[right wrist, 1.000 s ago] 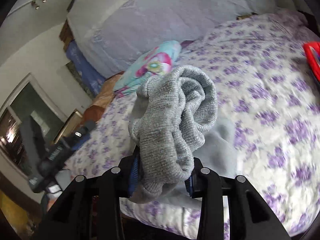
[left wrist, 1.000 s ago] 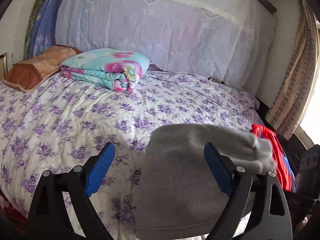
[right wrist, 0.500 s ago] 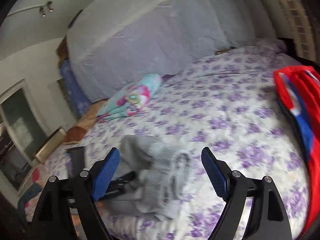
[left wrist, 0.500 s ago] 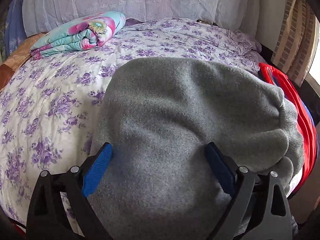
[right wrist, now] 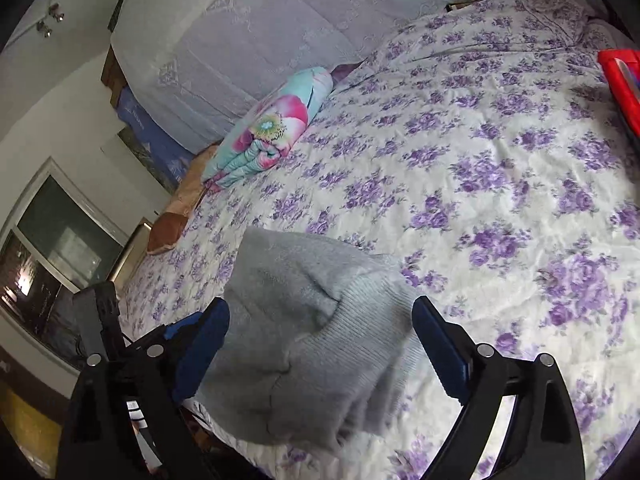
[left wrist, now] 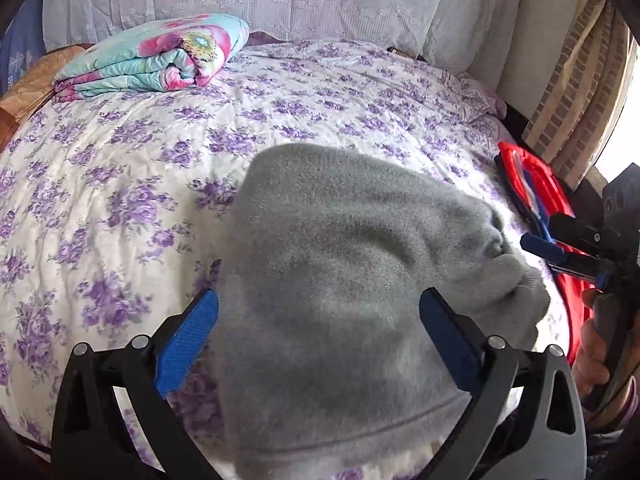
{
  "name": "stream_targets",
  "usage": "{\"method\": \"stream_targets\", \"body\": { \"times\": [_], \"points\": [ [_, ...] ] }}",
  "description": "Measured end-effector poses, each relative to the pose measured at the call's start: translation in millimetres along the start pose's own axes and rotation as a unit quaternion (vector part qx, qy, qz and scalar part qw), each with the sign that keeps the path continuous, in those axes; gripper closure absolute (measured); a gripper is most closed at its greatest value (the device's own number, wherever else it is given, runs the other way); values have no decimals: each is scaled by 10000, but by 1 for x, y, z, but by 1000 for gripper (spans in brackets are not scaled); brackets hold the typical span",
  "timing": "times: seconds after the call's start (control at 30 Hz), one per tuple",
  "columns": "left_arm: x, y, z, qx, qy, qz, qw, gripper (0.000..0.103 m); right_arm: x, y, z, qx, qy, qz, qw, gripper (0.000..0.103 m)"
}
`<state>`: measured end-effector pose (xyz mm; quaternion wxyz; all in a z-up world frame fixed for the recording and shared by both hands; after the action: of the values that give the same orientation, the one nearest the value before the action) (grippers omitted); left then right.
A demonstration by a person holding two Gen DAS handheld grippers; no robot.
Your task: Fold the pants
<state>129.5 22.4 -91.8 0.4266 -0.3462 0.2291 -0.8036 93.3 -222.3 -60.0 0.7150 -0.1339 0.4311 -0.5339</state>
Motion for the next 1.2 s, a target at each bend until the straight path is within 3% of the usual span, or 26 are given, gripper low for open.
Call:
{"method": "stream_targets", "body": {
  "times": [0.13,0.23,0.4,0.47,0.57,0.63,0.83,0.93,1.07,1.2],
  "points": [
    [-37,-30,-2,159,-461,-169,9987,5,17,6,-34,-499,-191,158,9984,3],
    [-58,-8,-12,-151,-901,-553,9943,5,17,33,-54,-790,-33,371,9962,3],
    [-53,46,-18,-622,-1276,-1455,9791,5,1,69,-52,-1169,420,1240,9845,3],
    [-50,57,-12,-586,-1336,-1530,9774,5,-6,77,-52,-1367,387,1309,9812,3],
    [-37,72,-9,-844,-1452,-1993,9654,5,-20,84,-53,-1638,236,1309,9775,3],
    [-30,80,-13,-1041,-1357,-1973,9653,4,-21,84,-53,-1704,235,1266,9769,3],
    [-24,77,-22,-1146,-1090,-2030,9663,5,-20,73,-56,-1782,359,1503,9718,3],
    [-23,83,-21,-1123,-1163,-2071,9649,4,-21,91,-55,-1767,490,1370,9735,3],
    [-19,85,-22,-1091,-1042,-1962,9689,4,-31,98,-61,-1607,41,910,9828,3],
    [-13,77,-22,-935,-865,-1843,9746,11,-27,87,-60,-1346,113,969,9861,32]
  ]
}}
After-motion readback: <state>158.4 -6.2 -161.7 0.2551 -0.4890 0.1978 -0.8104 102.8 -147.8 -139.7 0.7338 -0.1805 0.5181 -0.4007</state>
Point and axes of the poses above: each gripper's, at about its wrist camera, not at the fingertips, and y roughly the way its jaws point, x to its right, z to its top, the point moved 10 cm from there along y, roughly the way its jaws point, and after that the axes turned 9 degrees about -z, right-handed, at the moved point
